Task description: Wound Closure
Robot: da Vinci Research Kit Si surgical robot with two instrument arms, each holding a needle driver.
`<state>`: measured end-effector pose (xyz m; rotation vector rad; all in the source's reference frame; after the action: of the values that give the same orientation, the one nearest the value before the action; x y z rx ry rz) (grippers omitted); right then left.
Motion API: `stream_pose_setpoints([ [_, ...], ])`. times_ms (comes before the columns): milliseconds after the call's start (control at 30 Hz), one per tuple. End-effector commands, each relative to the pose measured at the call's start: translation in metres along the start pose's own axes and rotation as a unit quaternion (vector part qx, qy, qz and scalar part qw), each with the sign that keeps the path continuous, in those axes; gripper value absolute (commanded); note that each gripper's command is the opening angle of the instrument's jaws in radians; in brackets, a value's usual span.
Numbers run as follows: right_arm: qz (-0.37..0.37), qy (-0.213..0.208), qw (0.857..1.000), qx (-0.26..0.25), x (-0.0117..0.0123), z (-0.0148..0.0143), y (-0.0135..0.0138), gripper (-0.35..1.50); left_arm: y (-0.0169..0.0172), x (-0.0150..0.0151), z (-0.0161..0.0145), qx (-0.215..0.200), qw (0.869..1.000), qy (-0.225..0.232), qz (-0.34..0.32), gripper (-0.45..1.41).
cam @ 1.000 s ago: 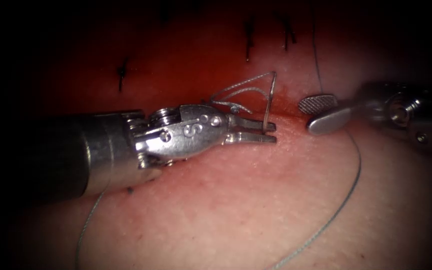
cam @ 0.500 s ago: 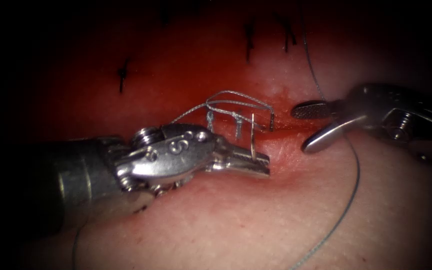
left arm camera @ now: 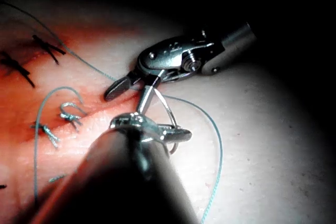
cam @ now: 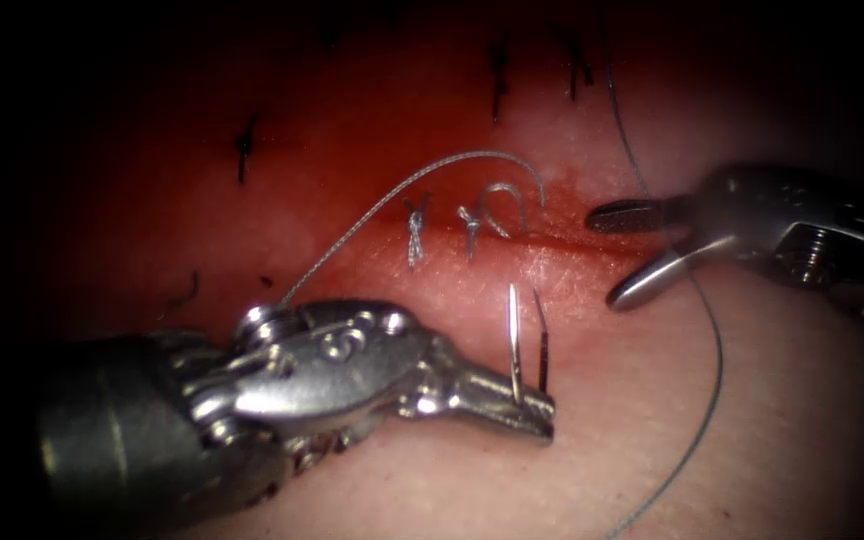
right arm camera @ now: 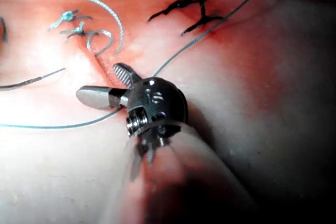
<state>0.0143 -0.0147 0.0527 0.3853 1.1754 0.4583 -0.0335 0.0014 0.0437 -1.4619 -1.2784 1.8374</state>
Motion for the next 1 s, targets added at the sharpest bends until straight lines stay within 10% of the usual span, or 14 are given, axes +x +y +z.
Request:
stream_pose_setpoints([
  [33, -0.001, 0.001, 1.000, 0.004, 0.0000, 0.0011, 0.0002, 1.41, -0.0006, 0.0003, 0.0004, -0.001, 1.000, 0.001, 0.003, -0.45],
  [600, -0.134, 0.003, 0.989, -0.069, 0.0060, 0.0025, -0.0052, 1.38, 0.0104, 0.0020, -0.0026, 0.064, 0.974, 0.008, 0.217, -0.45],
  [1000, -0.146, -0.009, 0.987, -0.061, 0.0036, 0.0054, -0.0047, 1.19, 0.0133, 0.0021, -0.0030, 0.081, 0.968, 0.003, 0.239, -0.45],
])
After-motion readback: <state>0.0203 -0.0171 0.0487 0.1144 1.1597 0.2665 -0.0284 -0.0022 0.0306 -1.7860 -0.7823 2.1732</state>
